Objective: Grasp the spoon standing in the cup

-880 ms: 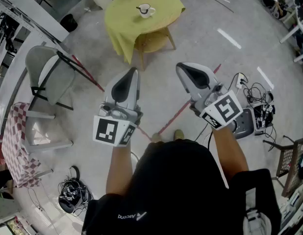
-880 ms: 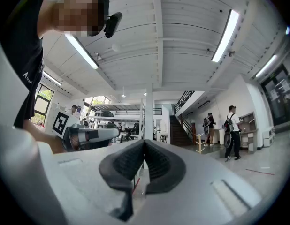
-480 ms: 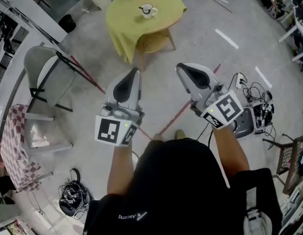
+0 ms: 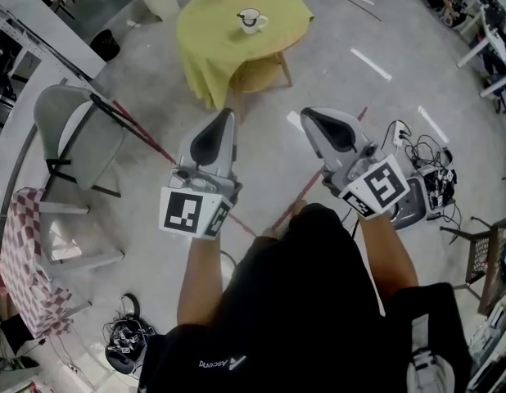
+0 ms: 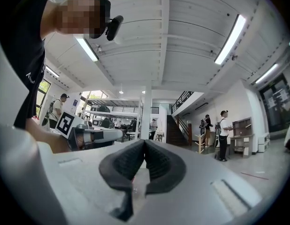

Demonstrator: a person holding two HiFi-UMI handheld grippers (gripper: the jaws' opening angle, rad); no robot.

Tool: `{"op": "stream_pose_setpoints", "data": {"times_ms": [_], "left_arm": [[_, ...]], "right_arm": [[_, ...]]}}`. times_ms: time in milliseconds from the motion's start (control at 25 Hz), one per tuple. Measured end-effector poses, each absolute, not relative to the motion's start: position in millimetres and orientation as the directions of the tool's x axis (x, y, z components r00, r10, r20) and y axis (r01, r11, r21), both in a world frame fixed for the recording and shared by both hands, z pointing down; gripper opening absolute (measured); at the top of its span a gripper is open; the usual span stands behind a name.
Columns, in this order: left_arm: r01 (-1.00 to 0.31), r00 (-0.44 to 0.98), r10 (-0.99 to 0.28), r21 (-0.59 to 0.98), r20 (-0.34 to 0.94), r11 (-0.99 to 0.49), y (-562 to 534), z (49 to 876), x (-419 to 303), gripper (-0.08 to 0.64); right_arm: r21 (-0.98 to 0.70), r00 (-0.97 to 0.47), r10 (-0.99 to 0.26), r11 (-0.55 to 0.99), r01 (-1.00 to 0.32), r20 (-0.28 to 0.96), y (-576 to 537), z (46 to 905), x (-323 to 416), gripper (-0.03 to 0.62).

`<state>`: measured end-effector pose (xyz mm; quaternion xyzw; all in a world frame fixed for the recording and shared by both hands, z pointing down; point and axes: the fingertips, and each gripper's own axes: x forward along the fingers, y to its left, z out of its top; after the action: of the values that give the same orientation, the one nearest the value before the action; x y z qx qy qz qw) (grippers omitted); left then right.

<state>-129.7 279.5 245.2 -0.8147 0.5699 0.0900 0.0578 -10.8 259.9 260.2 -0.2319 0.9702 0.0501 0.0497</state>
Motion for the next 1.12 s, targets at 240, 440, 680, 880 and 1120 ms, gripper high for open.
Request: {"op": "stream_pose_setpoints", "data": {"times_ms": [240, 440, 680, 880, 1120], "left_arm": [[-0.941, 0.333, -0.921, -0.005, -0.200, -0.339, 240.9, 254.9, -148.0, 0.009], [-0.947, 0.318, -0.931, -0.014, -0.180, -0.321, 187.0, 268.3, -162.4, 0.011], [-0.961, 0.275, -0.953, -0.014, -0.125, -0.275, 83.0, 291.0, -165.9, 0.011], [-0.970, 0.244, -0.967, -0.018, -0.077, -0.244, -12.8, 311.3, -174.4, 0.012], [-0.979, 0.203, -0.979, -0.012, -0.020, -0.203, -118.9, 332.2, -183.5, 0.014]], "right_arm": [[0.079, -0.886, -0.448, 0.885, -0.459, -0.118, 225.4, 269.4, -26.3, 0.003], [0.060, -0.887, -0.442, 0.890, -0.453, -0.132, 168.6, 280.5, -34.6, 0.003], [0.055, -0.893, -0.432, 0.896, -0.441, -0.128, 62.7, 294.5, -32.4, 0.003], [0.033, -0.904, -0.413, 0.908, -0.418, -0.109, -35.3, 302.9, -34.0, 0.003], [-0.001, -0.927, -0.364, 0.931, -0.365, -0.088, -138.4, 311.9, -39.8, 0.003]]}}
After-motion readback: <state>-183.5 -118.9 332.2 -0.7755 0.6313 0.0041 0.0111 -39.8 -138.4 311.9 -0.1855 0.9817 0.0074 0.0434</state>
